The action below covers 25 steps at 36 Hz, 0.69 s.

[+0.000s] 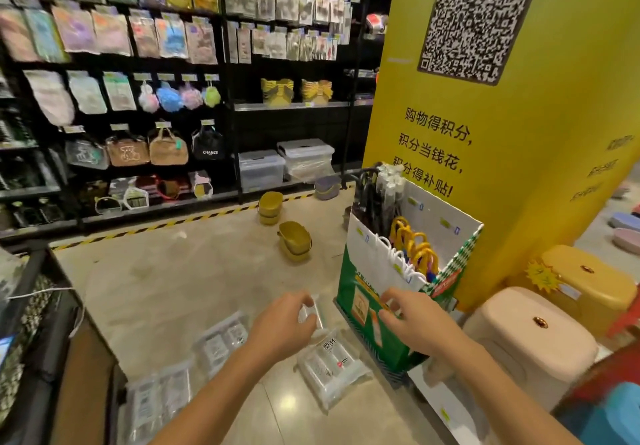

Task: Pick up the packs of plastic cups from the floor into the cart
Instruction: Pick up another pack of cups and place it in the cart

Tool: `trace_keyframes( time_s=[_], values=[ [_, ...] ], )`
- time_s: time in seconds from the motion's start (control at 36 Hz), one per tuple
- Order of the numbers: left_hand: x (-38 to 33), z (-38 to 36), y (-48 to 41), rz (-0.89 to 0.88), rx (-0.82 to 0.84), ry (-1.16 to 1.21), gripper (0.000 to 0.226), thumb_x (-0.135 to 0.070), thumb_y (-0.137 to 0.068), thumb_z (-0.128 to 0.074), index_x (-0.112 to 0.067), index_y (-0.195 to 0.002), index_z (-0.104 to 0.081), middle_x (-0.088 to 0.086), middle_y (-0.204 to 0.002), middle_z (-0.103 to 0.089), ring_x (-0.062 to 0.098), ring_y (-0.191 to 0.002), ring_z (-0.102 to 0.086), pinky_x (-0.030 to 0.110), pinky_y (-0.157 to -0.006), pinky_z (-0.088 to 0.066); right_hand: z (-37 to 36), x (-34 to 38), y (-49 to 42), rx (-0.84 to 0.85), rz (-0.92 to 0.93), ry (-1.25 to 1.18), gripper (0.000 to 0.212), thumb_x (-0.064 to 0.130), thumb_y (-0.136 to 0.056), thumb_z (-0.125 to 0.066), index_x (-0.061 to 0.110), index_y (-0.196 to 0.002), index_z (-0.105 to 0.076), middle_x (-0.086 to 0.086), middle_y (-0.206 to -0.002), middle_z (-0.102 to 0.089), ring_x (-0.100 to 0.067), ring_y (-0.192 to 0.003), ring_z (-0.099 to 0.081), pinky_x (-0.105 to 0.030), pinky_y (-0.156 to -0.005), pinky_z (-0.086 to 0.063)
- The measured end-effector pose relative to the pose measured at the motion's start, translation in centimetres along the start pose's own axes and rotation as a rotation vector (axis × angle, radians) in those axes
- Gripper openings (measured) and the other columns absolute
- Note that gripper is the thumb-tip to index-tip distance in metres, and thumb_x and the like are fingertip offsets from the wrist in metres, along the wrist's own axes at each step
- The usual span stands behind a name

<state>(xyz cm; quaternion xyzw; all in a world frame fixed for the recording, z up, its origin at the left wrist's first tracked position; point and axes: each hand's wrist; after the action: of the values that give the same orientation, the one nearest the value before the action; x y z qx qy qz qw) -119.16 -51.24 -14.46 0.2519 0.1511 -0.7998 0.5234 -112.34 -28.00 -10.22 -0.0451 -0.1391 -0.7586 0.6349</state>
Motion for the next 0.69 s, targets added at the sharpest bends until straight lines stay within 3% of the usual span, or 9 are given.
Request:
trace_keyframes(
  time_s=[0.22, 0.5, 0.61, 0.69],
  values=[
    [-0.9, -1.0, -7.1, 0.078, -0.017, 0.021, 0.035, -0.035, -0.094, -0.052, -0.026, -0.128, -0.055, -0.004, -0.129, -0.058, 0.016, -0.116, -0.055, 0.034, -0.095, -0.047, 1.4, -3.1, -8.9, 0.041, 0.082, -0.003, 0.04, 0.042, -0.105, -0.05, 0.023, -0.14, -0.056, 0.001, -0.129, -0.068, -0.018, -0.11, -0.065, -0.032, -0.092, -0.056],
    [-2.4, -4.0, -16.9, 0.236, -0.083, 0.044, 0.037, -0.035, -0.095, -0.051, -0.023, -0.13, -0.054, -0.003, -0.128, -0.057, 0.014, -0.111, -0.057, 0.029, -0.093, -0.045, 1.3, -7.9, -22.3, 0.147, 0.215, -0.005, 0.041, 0.043, -0.104, -0.051, 0.024, -0.141, -0.054, 0.002, -0.119, -0.071, -0.018, -0.102, -0.067, -0.035, -0.089, -0.057],
    [-1.6, -5.9, -20.2, 0.303, -0.077, 0.014, 0.037, -0.039, -0.093, -0.052, -0.028, -0.128, -0.055, -0.002, -0.127, -0.06, 0.018, -0.11, -0.059, 0.034, -0.092, -0.047, 0.6, -8.9, -26.7, 0.205, 0.242, 0.01, 0.041, 0.039, -0.106, -0.051, 0.022, -0.143, -0.052, -0.003, -0.121, -0.072, -0.021, -0.106, -0.067, -0.034, -0.083, -0.052],
    [-0.2, -7.1, -22.5, 0.35, -0.069, 0.035, 0.038, -0.04, -0.091, -0.052, -0.029, -0.127, -0.055, -0.003, -0.128, -0.059, 0.018, -0.116, -0.056, 0.038, -0.094, -0.048, -0.6, -9.4, -30.1, 0.239, 0.254, 0.014, 0.04, 0.037, -0.105, -0.05, 0.021, -0.142, -0.053, -0.006, -0.119, -0.073, -0.024, -0.107, -0.067, -0.04, -0.089, -0.056]
  ],
)
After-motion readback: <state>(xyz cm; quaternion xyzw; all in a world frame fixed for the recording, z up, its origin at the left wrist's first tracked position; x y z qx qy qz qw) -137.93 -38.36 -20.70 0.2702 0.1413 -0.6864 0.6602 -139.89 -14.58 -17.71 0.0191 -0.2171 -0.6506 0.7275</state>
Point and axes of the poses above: each hand's wrist, its own y-axis away from the middle knuckle, its own z-axis out of the back of the hand, x = y × z
